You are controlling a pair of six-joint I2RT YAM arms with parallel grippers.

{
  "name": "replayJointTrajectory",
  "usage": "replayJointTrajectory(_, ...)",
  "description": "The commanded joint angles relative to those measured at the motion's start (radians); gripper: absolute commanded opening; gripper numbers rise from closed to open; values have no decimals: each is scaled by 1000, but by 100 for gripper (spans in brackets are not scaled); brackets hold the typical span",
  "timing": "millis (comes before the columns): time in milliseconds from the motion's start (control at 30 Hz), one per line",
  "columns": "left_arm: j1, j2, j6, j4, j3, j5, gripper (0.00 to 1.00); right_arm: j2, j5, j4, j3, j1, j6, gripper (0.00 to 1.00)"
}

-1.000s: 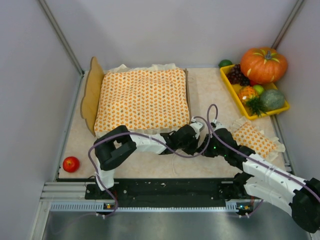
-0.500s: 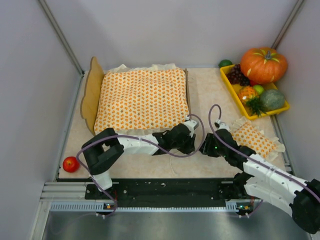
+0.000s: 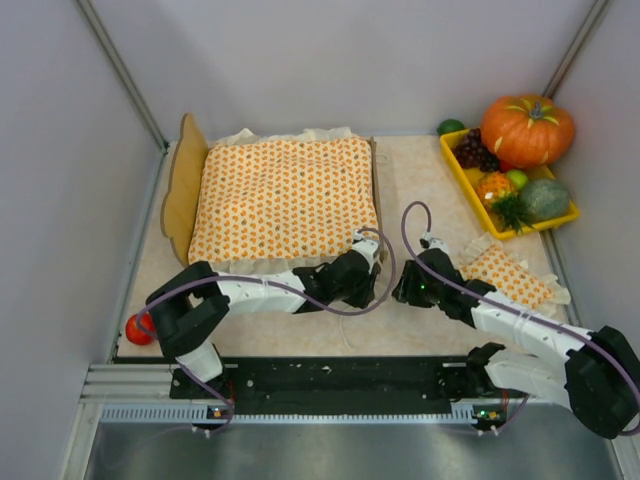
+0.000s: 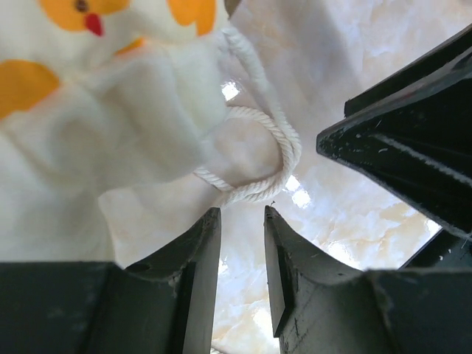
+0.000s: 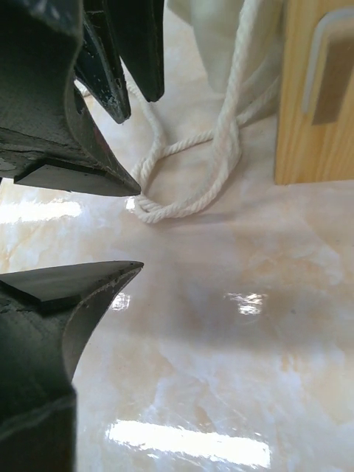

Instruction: Set up the pet bed

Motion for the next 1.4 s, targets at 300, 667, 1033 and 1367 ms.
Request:
replayJointTrajectory(300,10,46,-10,-15,76,-36,34,178,99,170,132,-69,-125,28)
replayJointTrajectory(667,22,104,-24,-67,113,-49,30,302,-160,366,103,-86,-198,26)
replayJointTrajectory(1033,42,137,-46,-52,113,-18,28,327,-226,368,89,-75,-266,29)
replayJointTrajectory(1367,53,132,-42,-32,104,5,28,380,-48,273,129,44,-300,34)
